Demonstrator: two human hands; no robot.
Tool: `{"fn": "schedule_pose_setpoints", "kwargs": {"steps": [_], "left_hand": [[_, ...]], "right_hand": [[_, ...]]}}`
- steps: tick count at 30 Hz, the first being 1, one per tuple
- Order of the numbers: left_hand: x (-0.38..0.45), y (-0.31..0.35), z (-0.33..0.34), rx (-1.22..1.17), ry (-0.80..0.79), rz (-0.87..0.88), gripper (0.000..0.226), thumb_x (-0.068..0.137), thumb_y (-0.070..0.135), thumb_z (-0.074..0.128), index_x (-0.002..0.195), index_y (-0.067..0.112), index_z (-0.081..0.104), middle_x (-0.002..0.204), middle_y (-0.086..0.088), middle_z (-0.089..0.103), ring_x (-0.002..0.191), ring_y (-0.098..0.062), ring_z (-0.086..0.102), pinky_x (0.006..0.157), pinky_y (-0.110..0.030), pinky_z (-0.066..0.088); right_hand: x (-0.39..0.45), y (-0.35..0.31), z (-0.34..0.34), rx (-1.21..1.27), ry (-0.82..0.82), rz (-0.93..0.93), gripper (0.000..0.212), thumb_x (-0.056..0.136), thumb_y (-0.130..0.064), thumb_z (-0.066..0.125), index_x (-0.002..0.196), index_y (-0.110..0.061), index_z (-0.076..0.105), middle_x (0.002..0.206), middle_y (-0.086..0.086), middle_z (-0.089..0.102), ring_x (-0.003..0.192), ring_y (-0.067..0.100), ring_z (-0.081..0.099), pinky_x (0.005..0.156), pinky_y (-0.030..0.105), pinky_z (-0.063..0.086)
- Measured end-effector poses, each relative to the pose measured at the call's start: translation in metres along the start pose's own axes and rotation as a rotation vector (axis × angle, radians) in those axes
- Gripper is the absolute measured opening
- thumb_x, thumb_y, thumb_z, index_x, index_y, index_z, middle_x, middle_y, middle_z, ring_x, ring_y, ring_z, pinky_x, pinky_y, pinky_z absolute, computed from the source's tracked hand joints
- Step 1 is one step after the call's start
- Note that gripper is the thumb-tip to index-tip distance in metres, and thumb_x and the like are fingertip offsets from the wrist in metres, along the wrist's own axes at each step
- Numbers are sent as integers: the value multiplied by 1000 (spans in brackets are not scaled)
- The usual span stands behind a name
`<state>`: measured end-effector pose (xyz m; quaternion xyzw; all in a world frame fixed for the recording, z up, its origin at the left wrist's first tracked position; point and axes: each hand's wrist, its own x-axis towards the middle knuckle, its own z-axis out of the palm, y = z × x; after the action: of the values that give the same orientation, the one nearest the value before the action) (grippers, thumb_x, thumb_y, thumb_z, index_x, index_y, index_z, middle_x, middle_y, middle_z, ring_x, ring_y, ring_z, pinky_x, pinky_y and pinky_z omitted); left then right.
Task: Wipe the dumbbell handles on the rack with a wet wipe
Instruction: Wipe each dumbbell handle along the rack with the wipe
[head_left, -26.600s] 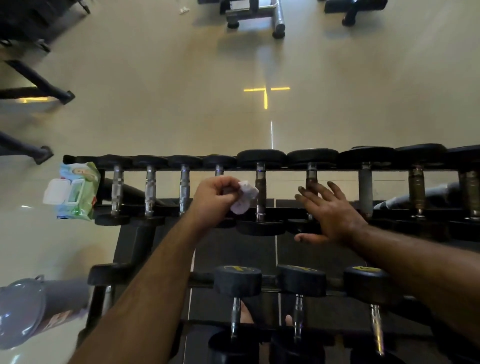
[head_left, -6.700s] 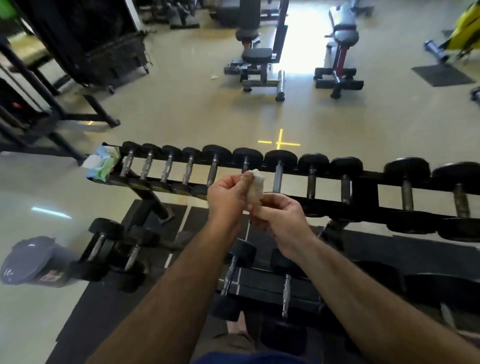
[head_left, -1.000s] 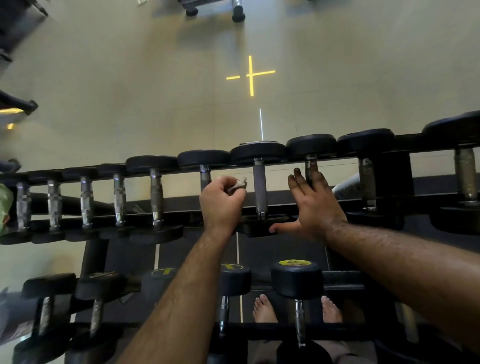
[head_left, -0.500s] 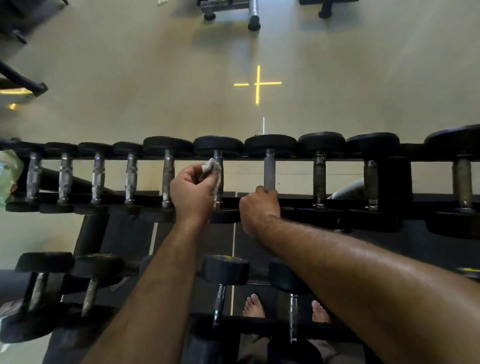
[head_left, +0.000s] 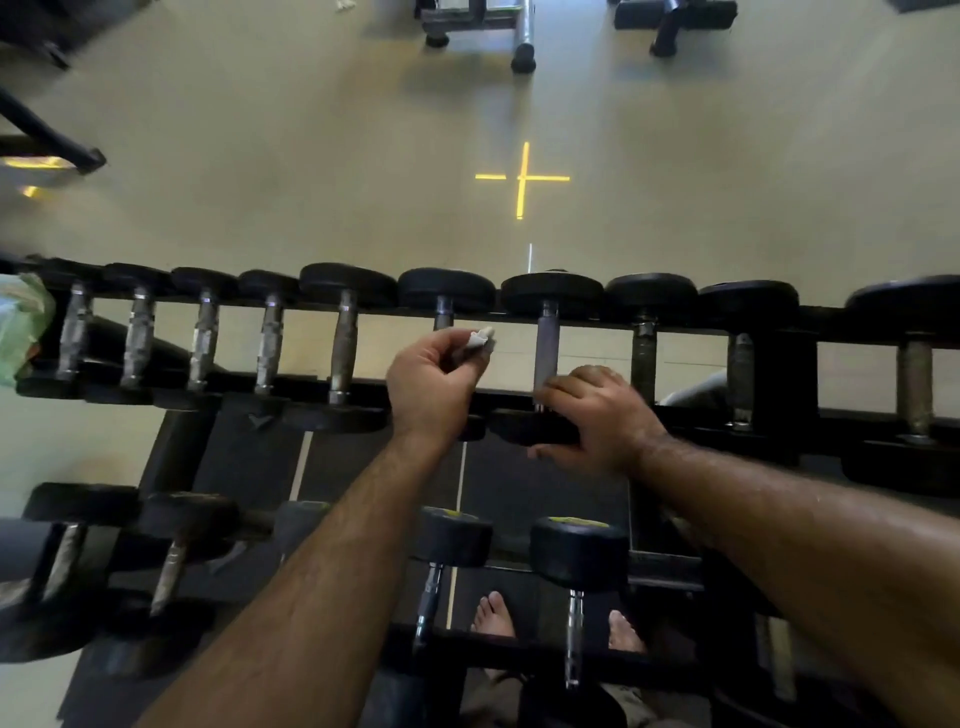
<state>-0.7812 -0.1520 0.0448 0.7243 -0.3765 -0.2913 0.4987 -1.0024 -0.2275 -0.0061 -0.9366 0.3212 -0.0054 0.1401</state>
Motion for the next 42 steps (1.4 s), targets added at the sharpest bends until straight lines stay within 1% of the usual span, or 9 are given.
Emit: {"fn": "schedule_pose_setpoints", "kwargs": {"steps": [2, 4, 6, 12, 16, 26, 31, 37, 42], "left_hand": [[14, -2, 19, 164, -56, 108, 24, 89, 23, 84, 113, 18, 80, 100, 7, 79, 93, -2, 73, 85, -24, 62], [29, -1, 45, 364, -125, 278, 15, 91, 20, 80, 106, 18, 82, 97, 3, 79, 89, -7, 72, 83, -29, 63], [44, 2, 75, 592, -195, 515, 12, 90, 8, 75, 94, 17, 82, 91, -1, 75, 84, -20, 69, 74, -38, 61], [54, -13, 108, 864, -249, 773, 19, 84, 5, 80, 103, 11, 79, 104, -7, 70, 97, -27, 62, 72, -38, 63], [32, -23, 78, 938, -571, 879, 33, 80, 23, 83, 111, 14, 78, 113, -4, 71, 107, -23, 62, 81, -34, 59], [46, -5, 97, 819, -217, 623, 7, 89, 12, 77, 95, 11, 78, 97, -6, 71, 91, -25, 63, 70, -35, 61], [33, 2, 67, 887, -661, 674, 17, 99, 25, 65, 101, 15, 78, 101, -2, 70, 92, -18, 61, 81, -32, 52], [58, 4, 90, 805, -291, 537, 6, 91, 11, 73, 90, 11, 78, 92, -7, 70, 84, -26, 64, 68, -40, 59], [34, 1, 73, 958, -887, 726, 25, 96, 33, 72, 119, 23, 75, 119, -1, 70, 111, -18, 63, 95, -36, 55]], "right_hand": [[-14, 25, -11, -64, -123, 238, 130, 72, -104, 41, 169, -19, 25, 176, 5, 24, 161, 33, 24, 130, 50, 20], [-24, 42, -10, -44, -222, 436, 156, 54, -116, 25, 170, -18, -15, 175, 4, -25, 164, 27, -17, 134, 47, -2], [-25, 49, -3, 58, -233, 500, 162, 45, -118, 17, 166, -20, -28, 168, 1, -43, 159, 26, -32, 133, 47, -6], [-28, 52, 7, 122, -177, 474, 162, 47, -119, 22, 164, -21, -30, 166, -2, -48, 159, 25, -33, 133, 44, -5], [-27, 49, 3, 124, -170, 475, 160, 47, -118, 20, 164, -20, -30, 165, -2, -50, 159, 26, -34, 134, 49, -2], [-25, 46, -3, 94, -256, 489, 159, 48, -118, 19, 165, -21, -29, 162, -1, -53, 158, 31, -35, 134, 55, 2], [-25, 46, -4, 64, -265, 477, 156, 53, -116, 22, 165, -20, -29, 162, 2, -54, 157, 31, -36, 127, 47, -11], [-25, 45, -5, 50, -260, 473, 156, 48, -117, 10, 166, -22, -28, 162, 2, -53, 157, 32, -36, 130, 49, -6], [-25, 47, -4, 63, -246, 470, 156, 49, -117, 12, 166, -22, -26, 163, 2, -52, 157, 33, -36, 132, 52, -5]]}}
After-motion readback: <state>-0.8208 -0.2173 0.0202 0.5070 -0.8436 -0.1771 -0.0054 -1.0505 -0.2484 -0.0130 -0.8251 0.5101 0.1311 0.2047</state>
